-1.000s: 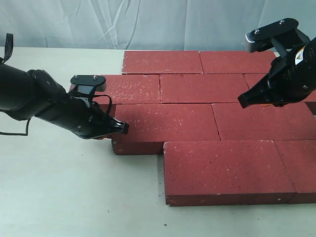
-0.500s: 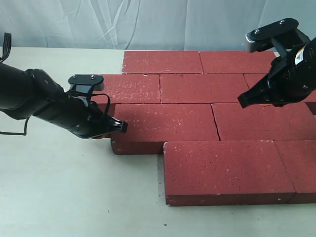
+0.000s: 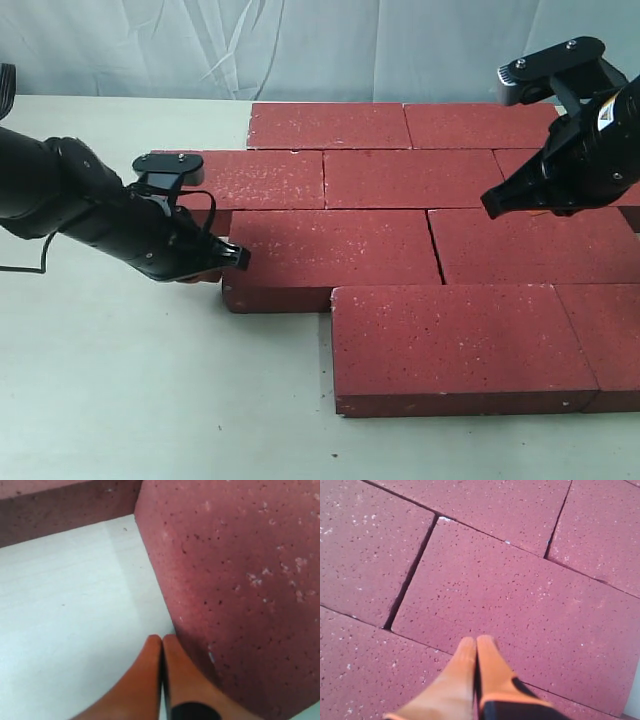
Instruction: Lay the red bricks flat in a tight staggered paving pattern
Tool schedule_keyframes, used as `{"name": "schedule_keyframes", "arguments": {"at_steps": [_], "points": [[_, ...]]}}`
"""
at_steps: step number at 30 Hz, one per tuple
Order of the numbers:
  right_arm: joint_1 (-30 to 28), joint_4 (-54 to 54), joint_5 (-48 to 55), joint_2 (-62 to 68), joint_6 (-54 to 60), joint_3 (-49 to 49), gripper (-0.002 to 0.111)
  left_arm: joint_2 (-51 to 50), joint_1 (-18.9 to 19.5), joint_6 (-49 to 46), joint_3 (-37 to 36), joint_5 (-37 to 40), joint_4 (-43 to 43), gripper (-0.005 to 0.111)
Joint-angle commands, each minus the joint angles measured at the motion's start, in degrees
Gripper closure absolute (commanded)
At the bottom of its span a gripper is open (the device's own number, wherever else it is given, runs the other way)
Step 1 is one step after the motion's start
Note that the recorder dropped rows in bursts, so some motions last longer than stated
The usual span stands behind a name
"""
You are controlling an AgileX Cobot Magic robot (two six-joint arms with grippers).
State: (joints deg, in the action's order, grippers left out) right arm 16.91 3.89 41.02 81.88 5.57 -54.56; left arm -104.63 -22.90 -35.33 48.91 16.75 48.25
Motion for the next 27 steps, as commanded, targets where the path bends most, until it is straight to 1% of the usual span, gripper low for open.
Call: {"name": "schedule_keyframes", "arguments": {"at_steps": [1,10,14,18,22,24,25,27], "points": [[-0.24,-0.16,-0.86,-0.44,0.33,-0.05,0.109,0.11,0.65,0.80,0.31,-0.26,-0.69,0.107],[-0.24,-0.68,-1.10,-0.44,0.33,-0.05,0.109,2.61,0.65,0.80,0.31,0.08,-2.44,0.107],[-0.24,-0.68,-1.10,-0.44,0.33,-0.05,0.109,4.18,1.26,1.11,0.31,1.75,-6.21,0.107],[-0.24,-4.35,-3.28,-0.44,1.57,-0.05,0.109,7.90,3.99,7.21,0.31,6.01,-12.48,0.107],[-0.24,-15.89,-5.43,-0.44,12.60,-0.05,0.109,11.92,4.60,8.80,0.45,9.39,-18.00,0.107],[-0.24,-19.79,-1.42,-0.18,18.98,-1.39,0.109,13.53,4.60,11.70,1.52,11.55,-21.70,0.107],[-0.24,-19.66,1.16,0.26,19.38,-2.75,0.109,14.05,4.60,14.41,2.36,12.73,-24.36,0.107],[-0.77,-16.01,7.62,1.14,18.68,-6.14,0.109,14.67,4.60,22.23,5.27,17.45,-34.45,0.107]]}}
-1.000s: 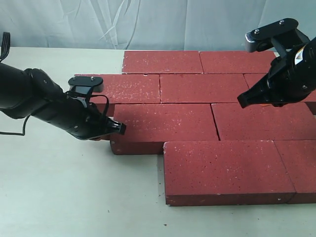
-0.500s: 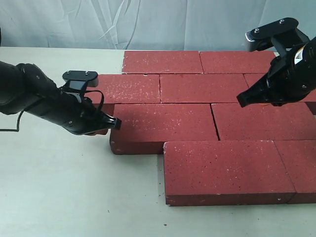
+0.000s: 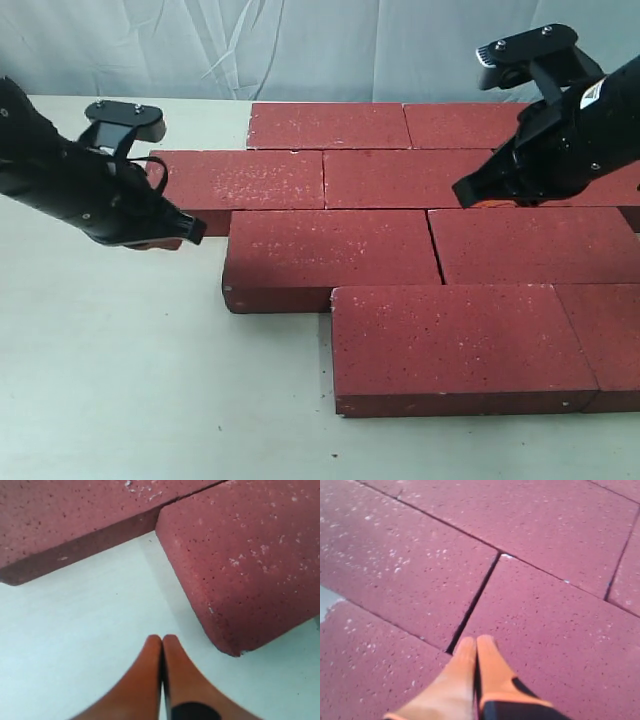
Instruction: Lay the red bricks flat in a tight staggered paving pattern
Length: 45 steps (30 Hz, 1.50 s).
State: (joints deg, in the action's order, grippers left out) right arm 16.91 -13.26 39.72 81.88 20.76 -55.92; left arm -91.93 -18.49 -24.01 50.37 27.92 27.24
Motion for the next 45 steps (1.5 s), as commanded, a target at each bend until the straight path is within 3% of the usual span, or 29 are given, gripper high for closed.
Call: {"name": "schedule_keyframes", "arguments": {"at_steps": [1,5,8,13,20,30,45], "points": [[-1.01,2.78,11.18,1.45,2.38,-6.17,0.109,2.13,0.18,14.68,5.18,9.68,-18.26,0.107],[-5.13,9.40,18.53,1.58,-3.94,-10.33,0.109,2.55,0.18,25.46,11.06,25.18,-37.39,0.107],[-9.92,13.26,20.39,0.22,-8.53,-10.03,0.109,5.22,0.30,25.48,11.90,28.87,-40.18,0.107],[-16.21,14.64,13.46,-6.29,-12.08,-4.21,0.109,12.27,0.30,25.58,11.90,26.23,-38.19,0.107],[-16.33,13.26,1.55,-19.35,-12.08,4.47,0.109,23.27,0.30,26.51,10.37,20.78,-35.88,0.107],[-16.33,7.13,-12.31,-37.39,-12.08,14.63,0.109,41.48,0.30,28.08,-2.04,6.53,-33.19,0.107],[-16.33,7.16,-13.31,-44.01,-11.96,16.43,0.109,54.29,0.30,28.08,-5.39,9.76,-33.30,0.107]]}}
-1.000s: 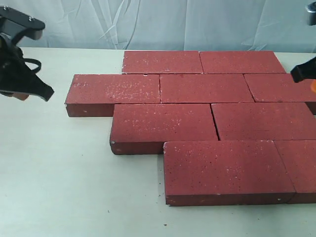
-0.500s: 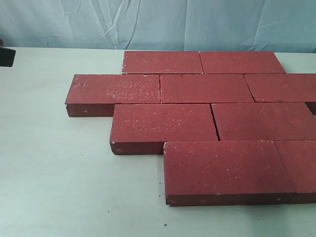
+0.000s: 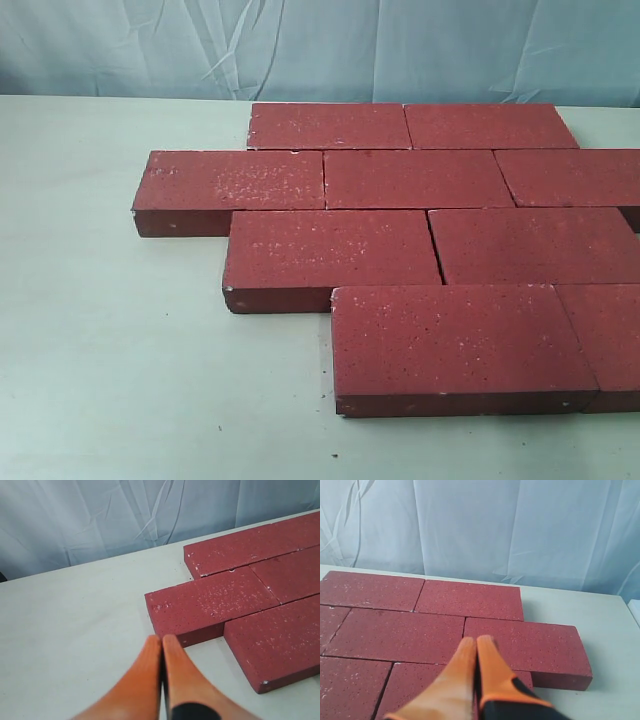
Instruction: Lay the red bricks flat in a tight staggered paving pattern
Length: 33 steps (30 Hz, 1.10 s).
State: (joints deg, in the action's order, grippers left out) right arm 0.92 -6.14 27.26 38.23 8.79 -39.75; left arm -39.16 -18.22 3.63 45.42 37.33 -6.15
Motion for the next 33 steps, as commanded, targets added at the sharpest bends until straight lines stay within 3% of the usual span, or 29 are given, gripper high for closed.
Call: {"name": "schedule_keyframes", "arguments": {"at_steps": [1,16,23,25,28,33], "points": [[-0.33,0.05,-0.86,-0.36,0.01,0.26,0.109,1.63,0.03,0.44,-0.43,0.34,0.09,0.107],[-0.33,-0.46,-0.98,-0.36,0.01,0.26,0.109,2.15,0.03,0.23,-0.43,0.13,0.59,0.107],[-0.33,-0.54,-0.98,-0.36,0.01,0.26,0.109,10.84,0.03,0.11,-4.84,-3.26,-3.11,0.107],[-0.33,-0.54,-0.98,-0.36,0.01,0.26,0.109,13.99,1.04,0.02,-6.83,-3.73,-3.98,0.107],[-0.33,-0.62,-0.98,-0.36,0.01,0.26,0.109,19.94,6.13,0.02,-11.13,-4.48,-3.75,0.107],[-0.33,-0.56,-0.87,-0.36,0.01,0.26,0.109,25.63,11.53,0.28,-16.56,-7.08,-1.31,0.107]]}}
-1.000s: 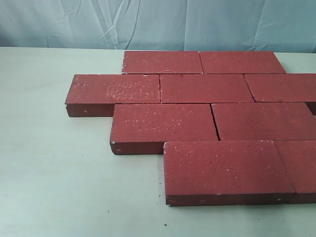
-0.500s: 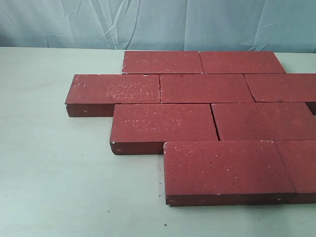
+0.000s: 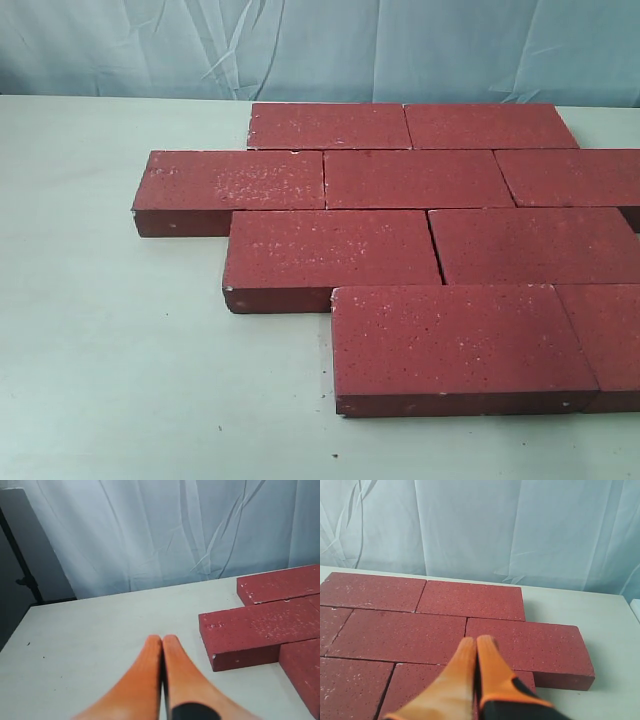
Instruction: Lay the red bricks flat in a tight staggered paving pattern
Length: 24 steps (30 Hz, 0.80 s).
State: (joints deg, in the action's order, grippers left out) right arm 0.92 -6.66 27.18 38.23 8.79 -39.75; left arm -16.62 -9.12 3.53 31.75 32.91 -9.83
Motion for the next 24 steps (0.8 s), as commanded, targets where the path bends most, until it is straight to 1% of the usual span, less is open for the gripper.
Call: {"name": "schedule_keyframes", "arguments": {"at_steps": [1,3,5,8,10,13,17,24], "points": [[-0.33,-0.17,-0.79,-0.36,0.01,0.26,0.109,3.85,2.95,0.08,-3.76,-3.42,3.21,0.107],[-0.33,-0.31,-0.79,-0.36,0.01,0.26,0.109,5.21,3.84,-0.56,-5.50,-5.18,4.72,0.107],[-0.33,-0.31,-0.79,-0.36,0.01,0.26,0.109,7.08,5.62,-1.40,-7.95,-6.70,7.14,0.107],[-0.33,-0.31,-0.79,-0.36,0.01,0.26,0.109,9.09,7.27,-1.40,-11.04,-7.96,8.32,0.107],[-0.33,-0.31,-0.79,-0.36,0.01,0.26,0.109,11.37,8.24,-1.40,-14.60,-10.07,9.83,0.107],[-0.33,-0.31,-0.79,-0.36,0.01,0.26,0.109,13.14,8.71,-1.40,-18.73,-12.65,10.43,0.107],[-0.33,-0.31,-0.79,-0.36,0.01,0.26,0.109,15.51,8.71,-1.40,-23.16,-12.90,10.43,0.107],[-0.33,-0.29,-1.04,-0.36,0.01,0.26,0.109,16.62,8.71,-1.40,-27.11,-13.67,11.28,0.107]]}}
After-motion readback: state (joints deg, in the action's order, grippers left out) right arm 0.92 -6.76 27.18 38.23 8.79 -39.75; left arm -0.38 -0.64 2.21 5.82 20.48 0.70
